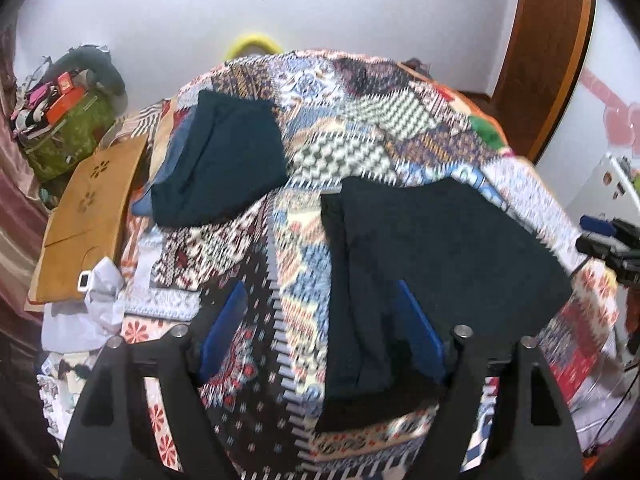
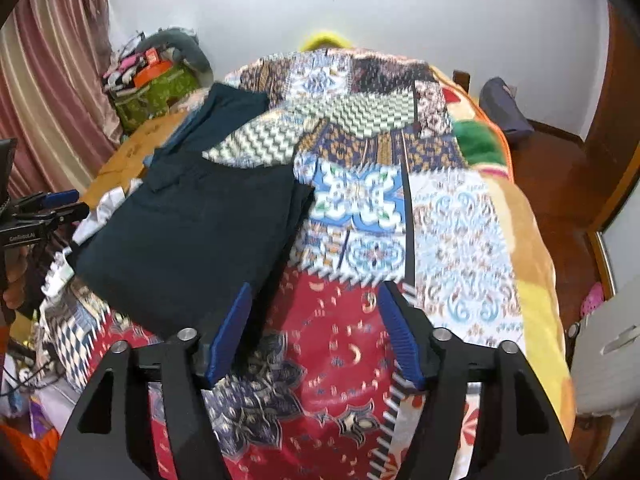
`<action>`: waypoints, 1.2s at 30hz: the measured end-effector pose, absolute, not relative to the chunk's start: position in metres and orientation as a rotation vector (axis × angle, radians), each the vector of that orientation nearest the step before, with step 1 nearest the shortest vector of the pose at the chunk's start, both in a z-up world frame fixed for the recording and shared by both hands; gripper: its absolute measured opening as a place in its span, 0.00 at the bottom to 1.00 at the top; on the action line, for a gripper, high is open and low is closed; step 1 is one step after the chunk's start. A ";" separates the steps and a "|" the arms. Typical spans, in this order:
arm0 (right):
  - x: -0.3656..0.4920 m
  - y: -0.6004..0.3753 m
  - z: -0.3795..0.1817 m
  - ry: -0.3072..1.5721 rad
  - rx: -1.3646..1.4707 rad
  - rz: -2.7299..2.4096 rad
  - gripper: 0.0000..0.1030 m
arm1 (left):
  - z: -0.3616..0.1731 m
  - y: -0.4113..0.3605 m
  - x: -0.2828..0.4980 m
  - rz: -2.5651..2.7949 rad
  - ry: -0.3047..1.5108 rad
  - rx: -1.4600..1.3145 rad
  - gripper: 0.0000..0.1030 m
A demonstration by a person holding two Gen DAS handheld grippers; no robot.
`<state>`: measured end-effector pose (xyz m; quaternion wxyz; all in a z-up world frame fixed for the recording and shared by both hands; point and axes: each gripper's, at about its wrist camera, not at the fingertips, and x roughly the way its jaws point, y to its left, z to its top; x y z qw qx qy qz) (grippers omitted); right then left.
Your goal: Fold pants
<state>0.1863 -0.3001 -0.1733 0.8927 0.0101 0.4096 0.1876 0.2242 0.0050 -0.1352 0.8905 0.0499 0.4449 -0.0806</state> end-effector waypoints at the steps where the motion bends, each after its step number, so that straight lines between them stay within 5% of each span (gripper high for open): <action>1: 0.189 -0.298 -0.170 0.835 0.029 0.393 0.73 | -0.132 0.003 0.228 -0.174 0.918 0.099 0.82; 6: 0.211 -0.284 -0.170 0.828 0.091 0.444 0.83 | -0.138 -0.009 0.260 -0.220 0.958 0.066 0.87; 26: 0.305 -0.254 -0.260 1.237 0.405 0.714 0.82 | -0.230 -0.015 0.346 -0.422 1.364 -0.172 0.87; 36: 0.309 -0.241 -0.243 1.235 0.396 0.745 0.36 | -0.215 -0.017 0.348 -0.447 1.323 -0.185 0.45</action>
